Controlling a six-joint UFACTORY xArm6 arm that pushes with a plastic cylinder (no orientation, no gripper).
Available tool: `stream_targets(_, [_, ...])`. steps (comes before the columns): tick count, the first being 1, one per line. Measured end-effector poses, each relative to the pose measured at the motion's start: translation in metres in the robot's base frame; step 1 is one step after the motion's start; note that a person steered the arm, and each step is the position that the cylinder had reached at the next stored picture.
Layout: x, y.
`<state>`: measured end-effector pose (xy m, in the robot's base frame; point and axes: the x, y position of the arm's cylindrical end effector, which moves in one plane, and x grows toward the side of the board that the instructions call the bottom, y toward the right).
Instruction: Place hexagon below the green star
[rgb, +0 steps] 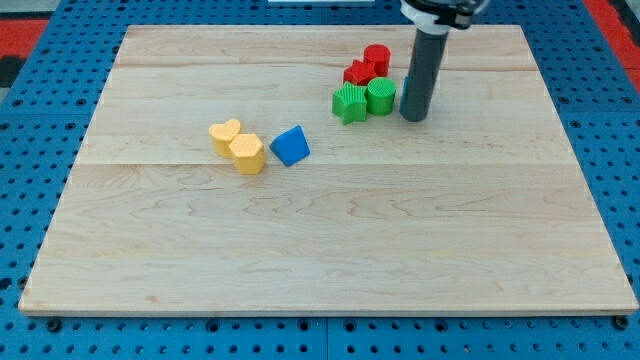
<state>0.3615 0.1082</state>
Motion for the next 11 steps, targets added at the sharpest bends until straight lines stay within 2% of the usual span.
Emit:
stream_targets(1, [-0.017,0.006])
stream_targets(2, [-0.058,0.032])
stream_targets(3, [-0.081,0.028])
stream_targets(4, [0.023,0.026])
stream_targets(6, [0.108,-0.118])
stream_targets(7, [0.094,-0.214])
stream_targets(8, [0.058,-0.23])
stream_targets(11, [0.058,-0.108])
